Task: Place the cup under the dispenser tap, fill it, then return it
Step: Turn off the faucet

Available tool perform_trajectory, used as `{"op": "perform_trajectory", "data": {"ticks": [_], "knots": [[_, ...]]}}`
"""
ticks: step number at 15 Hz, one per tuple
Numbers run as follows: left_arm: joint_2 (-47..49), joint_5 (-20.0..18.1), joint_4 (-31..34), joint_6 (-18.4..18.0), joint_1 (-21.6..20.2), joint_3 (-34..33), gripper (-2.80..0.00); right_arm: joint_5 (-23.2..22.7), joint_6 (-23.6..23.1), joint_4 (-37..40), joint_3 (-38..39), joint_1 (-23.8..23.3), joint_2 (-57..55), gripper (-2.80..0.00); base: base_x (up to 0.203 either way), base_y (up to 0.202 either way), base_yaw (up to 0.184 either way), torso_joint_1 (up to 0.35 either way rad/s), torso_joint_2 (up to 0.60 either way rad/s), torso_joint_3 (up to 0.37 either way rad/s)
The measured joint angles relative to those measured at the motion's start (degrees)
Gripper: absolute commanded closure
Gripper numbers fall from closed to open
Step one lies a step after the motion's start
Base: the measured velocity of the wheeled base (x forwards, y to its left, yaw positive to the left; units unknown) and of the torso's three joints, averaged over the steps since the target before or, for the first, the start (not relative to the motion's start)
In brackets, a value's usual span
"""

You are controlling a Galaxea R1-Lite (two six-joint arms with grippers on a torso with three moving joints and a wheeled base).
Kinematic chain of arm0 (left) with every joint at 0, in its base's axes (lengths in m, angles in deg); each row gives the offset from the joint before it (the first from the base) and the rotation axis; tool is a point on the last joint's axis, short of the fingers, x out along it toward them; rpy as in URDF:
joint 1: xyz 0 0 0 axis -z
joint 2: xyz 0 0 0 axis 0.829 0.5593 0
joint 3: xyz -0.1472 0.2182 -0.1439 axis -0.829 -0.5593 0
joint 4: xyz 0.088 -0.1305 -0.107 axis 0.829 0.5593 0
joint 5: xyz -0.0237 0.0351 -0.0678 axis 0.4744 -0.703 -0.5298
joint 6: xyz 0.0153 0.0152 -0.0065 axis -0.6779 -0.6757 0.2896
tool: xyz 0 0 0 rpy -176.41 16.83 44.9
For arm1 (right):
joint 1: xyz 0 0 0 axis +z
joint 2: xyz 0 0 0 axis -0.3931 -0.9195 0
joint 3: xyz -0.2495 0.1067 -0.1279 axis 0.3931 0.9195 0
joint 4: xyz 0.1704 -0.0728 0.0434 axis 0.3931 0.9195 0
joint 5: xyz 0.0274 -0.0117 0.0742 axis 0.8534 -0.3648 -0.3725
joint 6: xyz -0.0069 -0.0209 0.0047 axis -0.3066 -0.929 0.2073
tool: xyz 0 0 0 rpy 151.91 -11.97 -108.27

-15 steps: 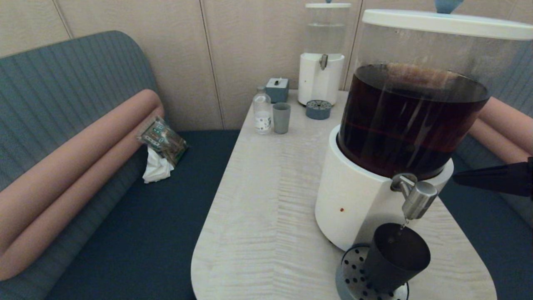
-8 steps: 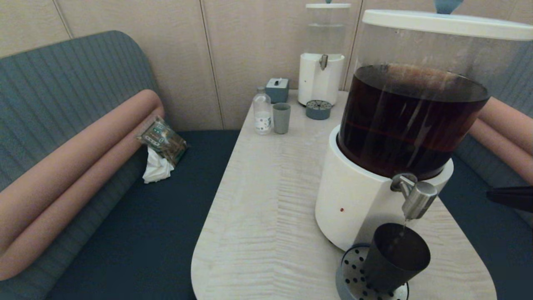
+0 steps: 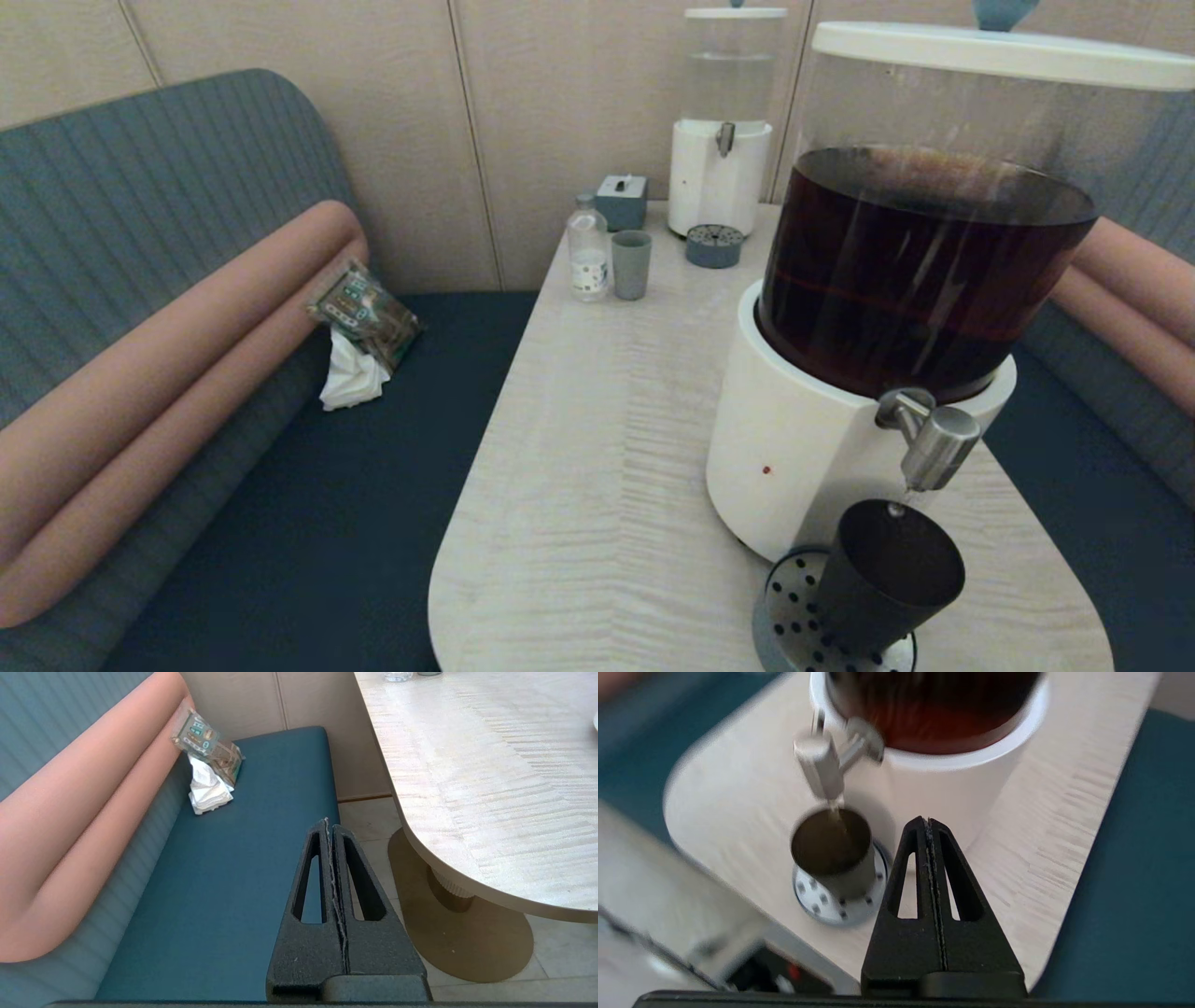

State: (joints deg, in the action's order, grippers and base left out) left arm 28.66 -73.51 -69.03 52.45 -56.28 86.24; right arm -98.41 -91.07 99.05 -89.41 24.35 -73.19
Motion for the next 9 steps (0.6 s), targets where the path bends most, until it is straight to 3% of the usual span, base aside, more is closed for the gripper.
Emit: {"op": "perform_trajectory", "data": {"ticks": [3, 9], "knots": [[0.0, 0.0, 0.0, 0.0, 0.0, 0.0, 0.00, 0.1, 2.4, -5.4, 3.3, -1.8, 5.4, 0.00, 0.000, 0.000, 0.000, 0.000, 0.00, 0.000], [0.0, 0.0, 0.0, 0.0, 0.0, 0.0, 0.00, 3.1, 2.7, -6.5, 7.8, -3.1, 17.3, 0.00, 0.000, 0.000, 0.000, 0.000, 0.00, 0.000]]}}
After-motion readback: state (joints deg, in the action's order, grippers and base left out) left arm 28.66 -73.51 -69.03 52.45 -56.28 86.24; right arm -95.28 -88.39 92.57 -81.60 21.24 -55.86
